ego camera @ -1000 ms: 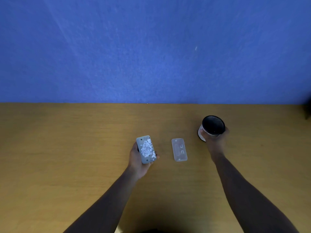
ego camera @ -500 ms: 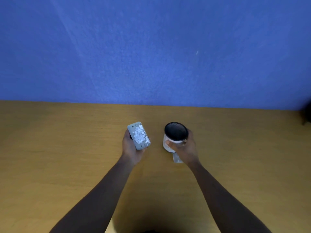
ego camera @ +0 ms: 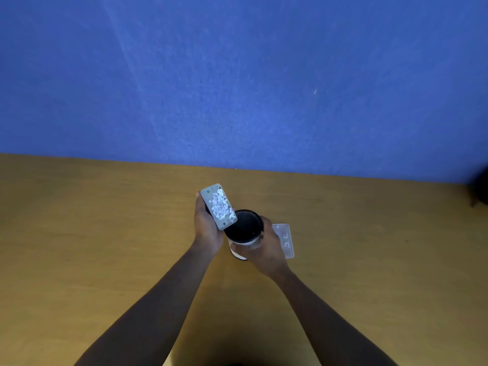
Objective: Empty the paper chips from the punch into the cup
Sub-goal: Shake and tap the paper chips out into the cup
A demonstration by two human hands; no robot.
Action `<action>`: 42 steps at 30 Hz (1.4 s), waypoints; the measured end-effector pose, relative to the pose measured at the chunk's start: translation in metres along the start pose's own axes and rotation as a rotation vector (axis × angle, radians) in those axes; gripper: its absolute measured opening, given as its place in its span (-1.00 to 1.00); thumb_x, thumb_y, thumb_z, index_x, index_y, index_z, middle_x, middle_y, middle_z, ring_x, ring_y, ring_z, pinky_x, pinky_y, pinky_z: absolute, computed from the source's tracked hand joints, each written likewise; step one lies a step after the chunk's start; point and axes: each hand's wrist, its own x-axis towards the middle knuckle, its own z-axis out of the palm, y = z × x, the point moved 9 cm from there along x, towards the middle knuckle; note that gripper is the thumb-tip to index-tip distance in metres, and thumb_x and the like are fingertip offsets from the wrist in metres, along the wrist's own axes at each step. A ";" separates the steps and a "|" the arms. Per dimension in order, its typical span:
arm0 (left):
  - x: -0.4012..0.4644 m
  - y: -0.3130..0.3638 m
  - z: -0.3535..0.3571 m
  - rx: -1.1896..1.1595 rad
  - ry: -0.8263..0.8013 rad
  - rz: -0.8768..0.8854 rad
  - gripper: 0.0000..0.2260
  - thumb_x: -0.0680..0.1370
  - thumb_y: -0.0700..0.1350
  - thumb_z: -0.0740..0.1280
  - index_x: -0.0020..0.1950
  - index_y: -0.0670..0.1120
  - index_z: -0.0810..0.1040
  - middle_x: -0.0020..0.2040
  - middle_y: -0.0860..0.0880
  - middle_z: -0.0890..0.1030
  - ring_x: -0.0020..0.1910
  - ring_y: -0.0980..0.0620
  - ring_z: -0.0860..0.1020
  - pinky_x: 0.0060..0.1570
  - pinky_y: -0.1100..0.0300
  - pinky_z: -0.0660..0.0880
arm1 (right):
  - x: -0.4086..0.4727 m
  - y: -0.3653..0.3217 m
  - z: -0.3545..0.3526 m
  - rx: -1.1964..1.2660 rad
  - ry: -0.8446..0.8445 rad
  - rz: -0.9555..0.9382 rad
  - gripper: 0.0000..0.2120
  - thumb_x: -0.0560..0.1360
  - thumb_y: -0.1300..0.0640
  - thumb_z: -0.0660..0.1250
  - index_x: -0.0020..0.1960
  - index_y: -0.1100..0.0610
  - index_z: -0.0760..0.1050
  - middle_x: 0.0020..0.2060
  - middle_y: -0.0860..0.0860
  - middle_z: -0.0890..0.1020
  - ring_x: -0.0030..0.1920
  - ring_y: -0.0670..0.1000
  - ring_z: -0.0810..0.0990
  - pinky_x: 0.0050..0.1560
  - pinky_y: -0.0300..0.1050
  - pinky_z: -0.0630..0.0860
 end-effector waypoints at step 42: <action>-0.047 0.018 0.060 1.293 -0.502 0.784 -0.63 0.63 0.11 0.11 0.24 -0.07 0.54 0.04 -0.02 0.43 -0.01 0.07 0.53 -0.02 0.11 0.51 | -0.010 -0.006 0.006 -0.091 0.032 -0.042 -0.23 0.20 -0.06 0.61 0.27 -0.07 0.27 0.08 -0.08 0.60 0.06 -0.09 0.60 -0.03 -0.01 0.62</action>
